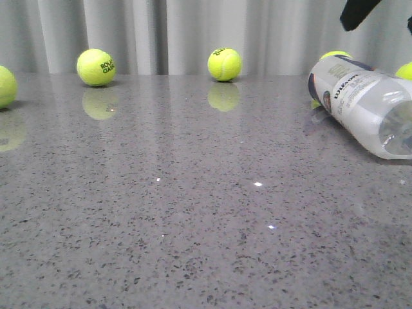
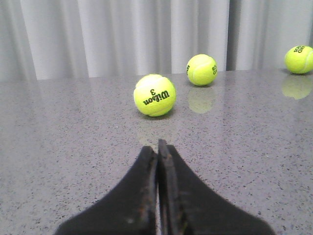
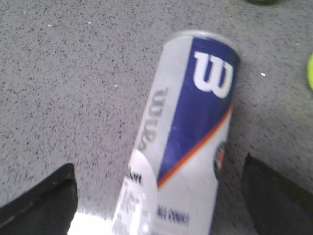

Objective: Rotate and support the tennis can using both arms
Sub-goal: 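Lower the right gripper onto the lying Wilson can and grasp it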

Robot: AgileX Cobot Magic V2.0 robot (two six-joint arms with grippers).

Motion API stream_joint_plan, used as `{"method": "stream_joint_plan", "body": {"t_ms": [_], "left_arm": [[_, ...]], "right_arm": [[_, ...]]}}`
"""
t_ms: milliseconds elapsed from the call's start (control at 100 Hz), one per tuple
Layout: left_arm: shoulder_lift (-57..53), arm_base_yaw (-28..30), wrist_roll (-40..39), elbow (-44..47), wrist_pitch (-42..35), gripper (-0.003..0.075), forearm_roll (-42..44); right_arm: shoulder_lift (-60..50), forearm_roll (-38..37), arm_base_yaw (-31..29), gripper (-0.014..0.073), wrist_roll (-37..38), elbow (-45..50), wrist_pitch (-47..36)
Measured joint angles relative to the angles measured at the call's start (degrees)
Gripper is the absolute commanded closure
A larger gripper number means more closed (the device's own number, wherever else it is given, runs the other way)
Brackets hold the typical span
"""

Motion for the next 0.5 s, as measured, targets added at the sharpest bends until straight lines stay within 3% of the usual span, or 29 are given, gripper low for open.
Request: {"method": "stream_joint_plan", "body": {"t_ms": [420, 500], "left_arm": [[0.0, 0.0, 0.0, 0.0, 0.0, 0.0741, 0.0], [0.0, 0.0, 0.0, 0.0, 0.0, 0.0741, 0.0]], "right_arm": [[12.6, 0.0, 0.1, -0.0052, 0.0, -0.7, -3.5], [13.2, 0.0, 0.1, -0.0020, 0.0, -0.7, -3.5]]}}
